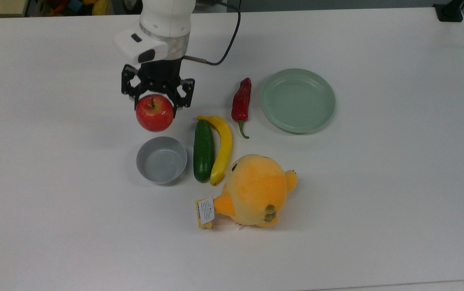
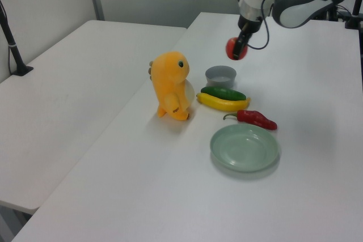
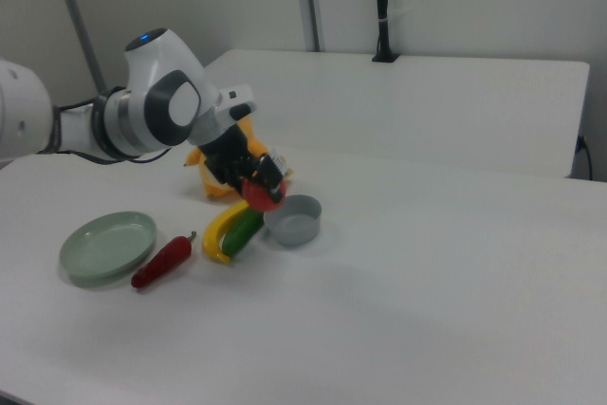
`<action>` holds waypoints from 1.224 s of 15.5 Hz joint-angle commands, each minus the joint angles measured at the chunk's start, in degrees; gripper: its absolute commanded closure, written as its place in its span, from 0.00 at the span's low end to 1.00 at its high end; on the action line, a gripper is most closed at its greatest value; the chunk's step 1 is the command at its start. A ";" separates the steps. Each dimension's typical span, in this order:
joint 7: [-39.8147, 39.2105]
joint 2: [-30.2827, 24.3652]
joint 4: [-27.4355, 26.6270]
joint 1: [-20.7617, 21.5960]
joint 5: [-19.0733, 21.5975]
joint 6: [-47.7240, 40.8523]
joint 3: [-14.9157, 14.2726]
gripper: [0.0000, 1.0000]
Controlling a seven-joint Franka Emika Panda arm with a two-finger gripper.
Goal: Red apple placed in the center of the desktop
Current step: 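Lift the red apple up out of the grey bowl, then carry the apple beside the chili pepper and lower it to the table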
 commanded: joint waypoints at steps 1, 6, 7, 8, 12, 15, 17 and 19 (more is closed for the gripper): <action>-4.83 -5.08 -4.79 1.10 5.78 -9.93 0.17 0.46; -11.00 -5.70 -4.96 1.90 12.30 -19.09 0.44 0.46; -11.09 -5.35 -5.48 2.42 12.30 -19.63 0.87 0.46; -11.18 -4.82 -5.66 2.95 12.30 -19.90 0.96 0.46; -11.53 -2.45 -8.91 4.88 11.87 -20.60 1.05 0.46; -12.23 -2.36 -10.58 6.64 11.86 -20.78 1.05 0.46; -12.23 -2.27 -10.94 6.73 11.78 -20.78 1.05 0.46; -12.23 -2.27 -10.94 6.65 11.86 -20.69 1.05 0.44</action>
